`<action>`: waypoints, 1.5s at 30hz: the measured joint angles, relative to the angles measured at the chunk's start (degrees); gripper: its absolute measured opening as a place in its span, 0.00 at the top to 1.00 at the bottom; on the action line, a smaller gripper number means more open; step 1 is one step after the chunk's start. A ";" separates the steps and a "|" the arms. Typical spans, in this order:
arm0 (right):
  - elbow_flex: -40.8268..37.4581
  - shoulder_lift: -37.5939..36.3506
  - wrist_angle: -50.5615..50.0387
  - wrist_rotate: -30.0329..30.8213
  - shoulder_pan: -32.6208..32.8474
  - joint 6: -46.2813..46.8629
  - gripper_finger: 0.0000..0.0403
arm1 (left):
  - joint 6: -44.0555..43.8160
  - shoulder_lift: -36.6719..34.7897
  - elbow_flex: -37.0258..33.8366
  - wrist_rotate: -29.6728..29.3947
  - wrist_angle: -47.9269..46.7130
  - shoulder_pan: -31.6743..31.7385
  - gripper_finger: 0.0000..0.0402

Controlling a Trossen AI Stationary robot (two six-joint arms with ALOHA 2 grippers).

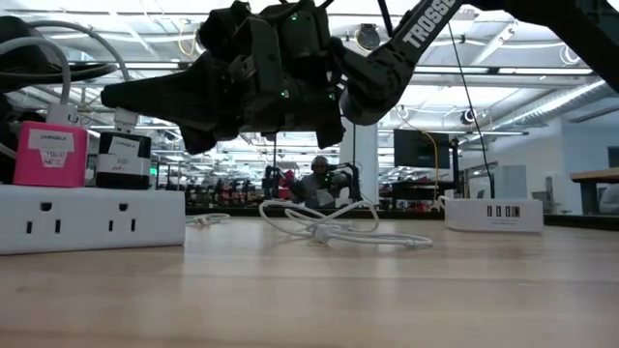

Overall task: Insert USB
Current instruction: Insert the top right white cable charger into the black adapter charger

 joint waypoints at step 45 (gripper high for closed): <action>0.18 -1.55 -4.05 1.34 0.15 -1.61 1.00 | 0.04 0.01 0.00 0.42 0.42 -0.04 1.00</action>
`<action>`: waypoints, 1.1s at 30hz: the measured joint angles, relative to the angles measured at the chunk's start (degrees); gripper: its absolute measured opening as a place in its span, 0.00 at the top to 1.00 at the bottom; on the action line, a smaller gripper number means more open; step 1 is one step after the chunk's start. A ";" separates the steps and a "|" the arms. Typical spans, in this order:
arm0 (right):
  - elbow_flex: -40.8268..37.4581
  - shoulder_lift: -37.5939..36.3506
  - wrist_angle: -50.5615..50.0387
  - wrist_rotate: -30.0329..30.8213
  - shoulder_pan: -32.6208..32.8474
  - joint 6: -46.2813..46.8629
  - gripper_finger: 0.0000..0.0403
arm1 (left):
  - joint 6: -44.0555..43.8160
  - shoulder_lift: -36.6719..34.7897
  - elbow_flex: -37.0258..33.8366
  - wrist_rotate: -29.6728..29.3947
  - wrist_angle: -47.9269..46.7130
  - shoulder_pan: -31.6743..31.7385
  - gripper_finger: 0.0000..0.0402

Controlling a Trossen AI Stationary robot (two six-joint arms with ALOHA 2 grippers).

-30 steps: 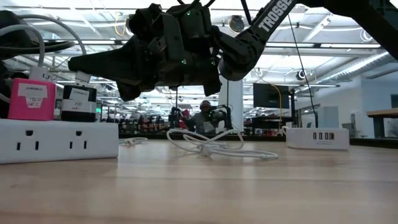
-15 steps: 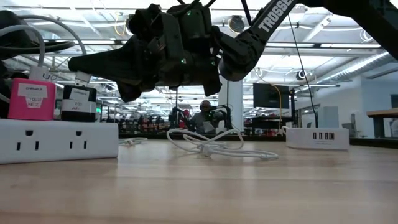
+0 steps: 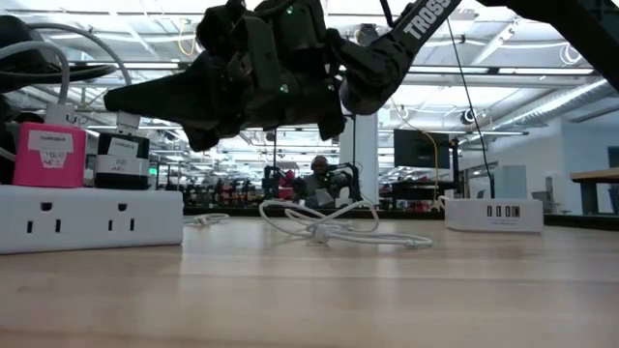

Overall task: Insert USB
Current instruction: Insert the top right white cable charger into the black adapter charger

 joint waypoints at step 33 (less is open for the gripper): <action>2.97 0.61 -13.75 6.60 1.67 -5.37 1.00 | 1.05 -0.03 0.02 0.63 0.33 0.01 1.00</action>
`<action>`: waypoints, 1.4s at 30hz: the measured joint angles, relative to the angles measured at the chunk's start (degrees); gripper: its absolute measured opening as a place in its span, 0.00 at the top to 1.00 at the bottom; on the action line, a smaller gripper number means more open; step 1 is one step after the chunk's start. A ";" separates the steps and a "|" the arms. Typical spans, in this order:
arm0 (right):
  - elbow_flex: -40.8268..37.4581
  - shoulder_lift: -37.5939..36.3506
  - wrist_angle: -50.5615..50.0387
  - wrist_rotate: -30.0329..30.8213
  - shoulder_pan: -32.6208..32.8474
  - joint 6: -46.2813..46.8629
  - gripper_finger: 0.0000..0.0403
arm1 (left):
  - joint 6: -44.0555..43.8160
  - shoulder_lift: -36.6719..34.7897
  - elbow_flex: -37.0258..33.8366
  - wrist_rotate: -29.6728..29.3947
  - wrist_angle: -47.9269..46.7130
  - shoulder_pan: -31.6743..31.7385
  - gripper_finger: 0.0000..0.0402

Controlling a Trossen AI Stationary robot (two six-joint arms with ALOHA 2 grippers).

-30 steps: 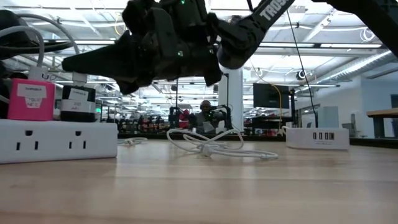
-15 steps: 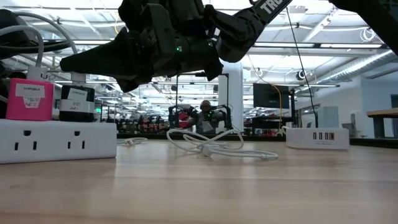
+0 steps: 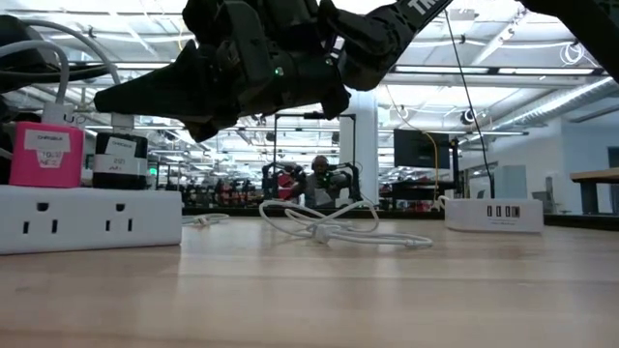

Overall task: Insert USB
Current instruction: Insert the top right white cable charger into the black adapter charger

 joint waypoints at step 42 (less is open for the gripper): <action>-1.90 0.35 0.12 6.53 1.51 1.52 1.00 | -0.04 -0.02 0.00 0.44 1.02 0.01 1.00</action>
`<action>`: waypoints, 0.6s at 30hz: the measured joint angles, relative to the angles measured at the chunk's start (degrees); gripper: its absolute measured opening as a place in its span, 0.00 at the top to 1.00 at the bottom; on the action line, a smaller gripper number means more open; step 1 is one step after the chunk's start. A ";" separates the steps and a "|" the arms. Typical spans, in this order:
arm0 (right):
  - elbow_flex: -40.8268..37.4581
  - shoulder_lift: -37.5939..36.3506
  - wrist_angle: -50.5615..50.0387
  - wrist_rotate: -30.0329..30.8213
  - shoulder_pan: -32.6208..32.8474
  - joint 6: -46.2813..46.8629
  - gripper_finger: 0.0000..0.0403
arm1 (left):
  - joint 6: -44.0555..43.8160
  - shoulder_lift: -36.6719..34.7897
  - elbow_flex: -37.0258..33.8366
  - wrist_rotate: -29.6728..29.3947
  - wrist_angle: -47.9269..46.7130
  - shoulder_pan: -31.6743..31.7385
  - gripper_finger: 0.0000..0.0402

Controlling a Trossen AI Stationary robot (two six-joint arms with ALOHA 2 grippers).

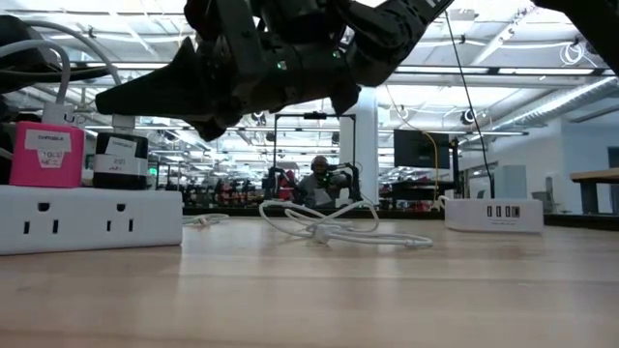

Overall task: Insert USB
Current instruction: Insert the top right white cable charger into the black adapter charger

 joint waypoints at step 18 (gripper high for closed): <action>-0.07 -0.26 0.05 6.77 1.72 2.93 1.00 | 0.02 -0.02 0.00 0.15 0.09 -0.04 1.00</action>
